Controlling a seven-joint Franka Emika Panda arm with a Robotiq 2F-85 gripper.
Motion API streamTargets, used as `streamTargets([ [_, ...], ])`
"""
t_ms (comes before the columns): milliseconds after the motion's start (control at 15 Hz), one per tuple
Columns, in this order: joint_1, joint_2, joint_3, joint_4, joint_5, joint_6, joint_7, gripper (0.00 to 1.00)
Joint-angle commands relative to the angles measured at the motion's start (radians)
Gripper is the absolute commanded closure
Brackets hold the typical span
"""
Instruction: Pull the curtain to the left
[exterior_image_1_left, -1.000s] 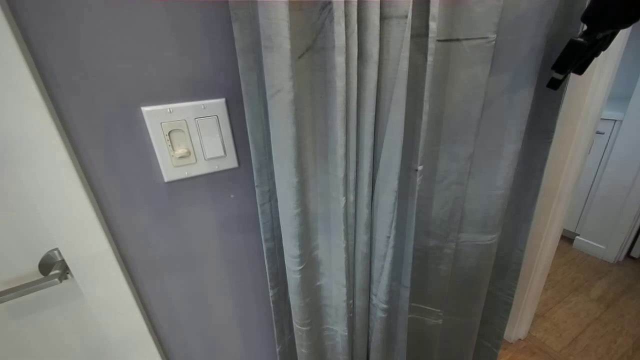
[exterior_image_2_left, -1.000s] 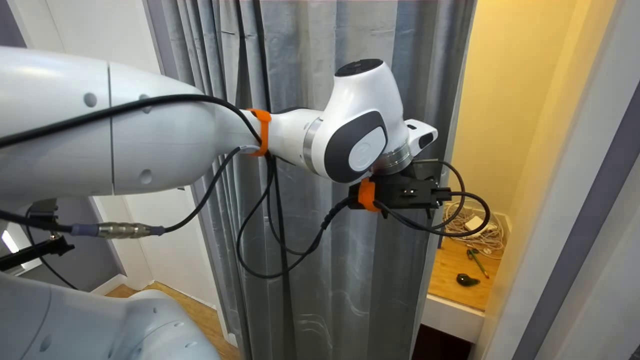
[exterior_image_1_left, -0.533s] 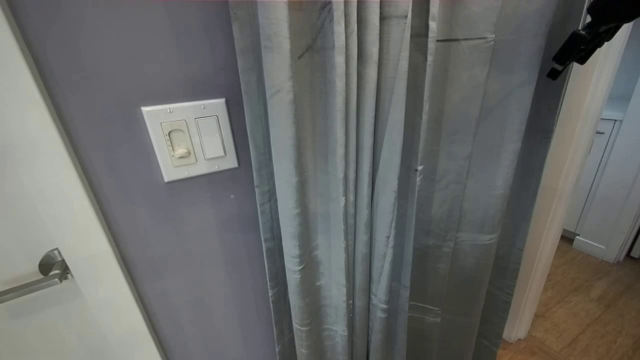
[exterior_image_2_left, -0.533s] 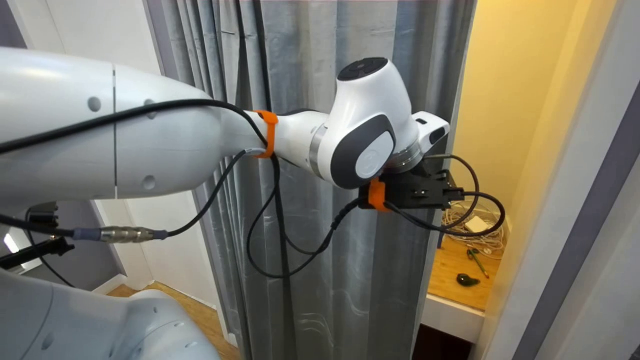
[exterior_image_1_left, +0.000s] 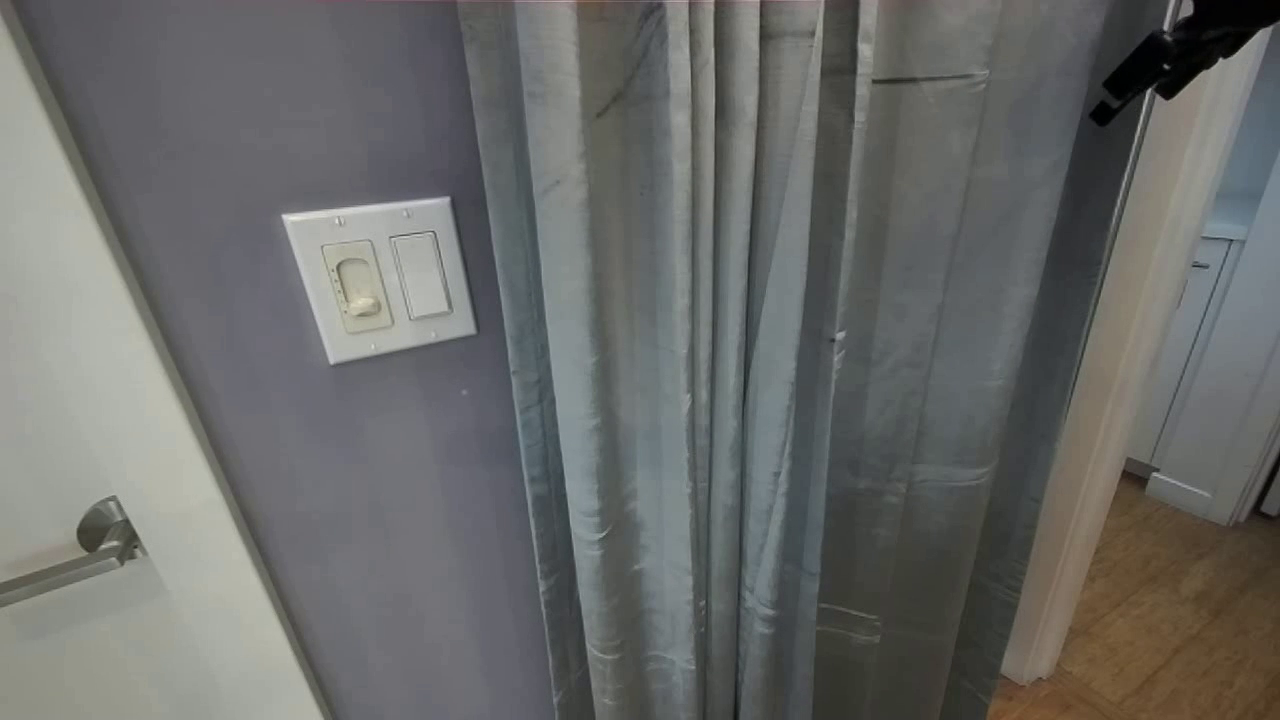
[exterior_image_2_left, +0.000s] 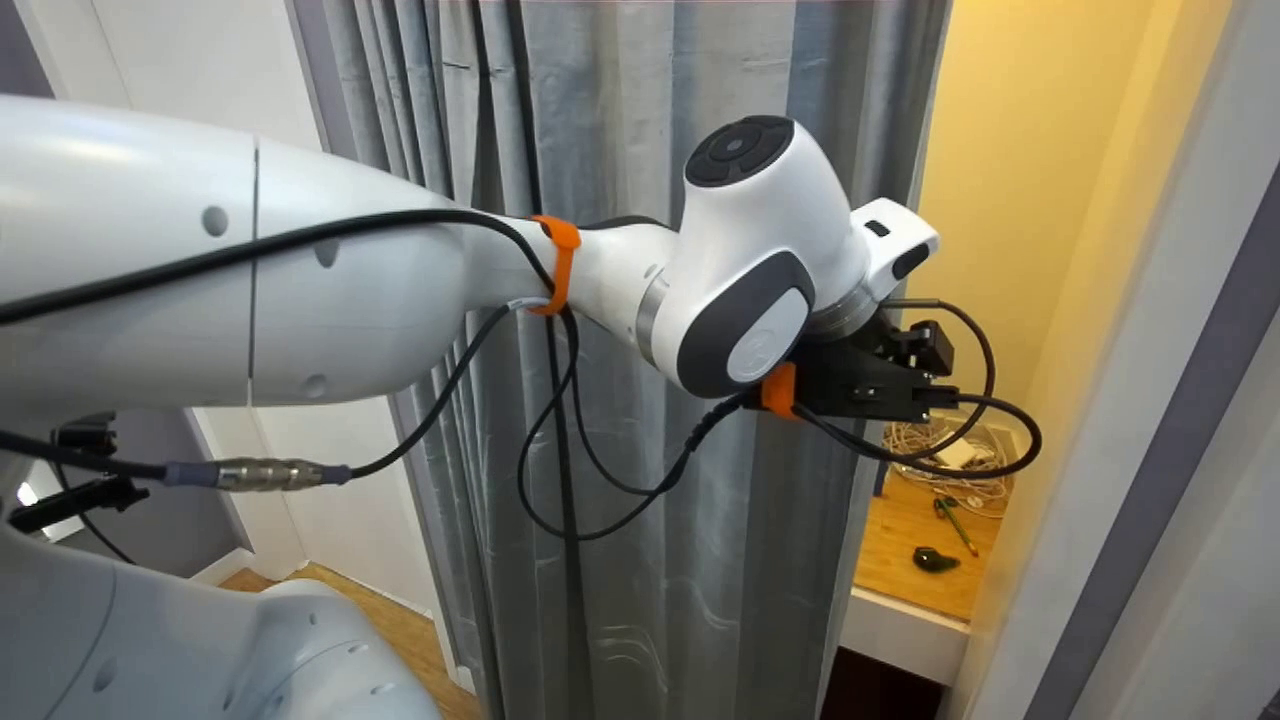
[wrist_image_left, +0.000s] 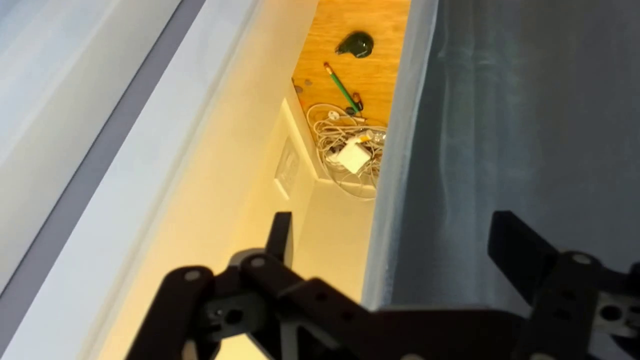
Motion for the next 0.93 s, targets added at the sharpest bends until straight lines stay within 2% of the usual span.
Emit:
streamTargets([
  [0,0.028,0.021,-0.016,0.013,0.064,0.105,0.024,0.00],
  [67,0.025,0.027,-0.014,0.016,0.073,0.132,0.039,0.00],
  [133,0.027,0.034,-0.015,0.016,0.082,0.162,0.049,0.08],
  [267,0.033,0.043,-0.020,0.016,0.094,0.200,0.067,0.34],
  [533,0.038,0.068,-0.025,0.023,0.104,0.264,0.095,0.62],
  [867,0.106,0.072,-0.065,0.040,0.123,0.321,0.076,0.97],
])
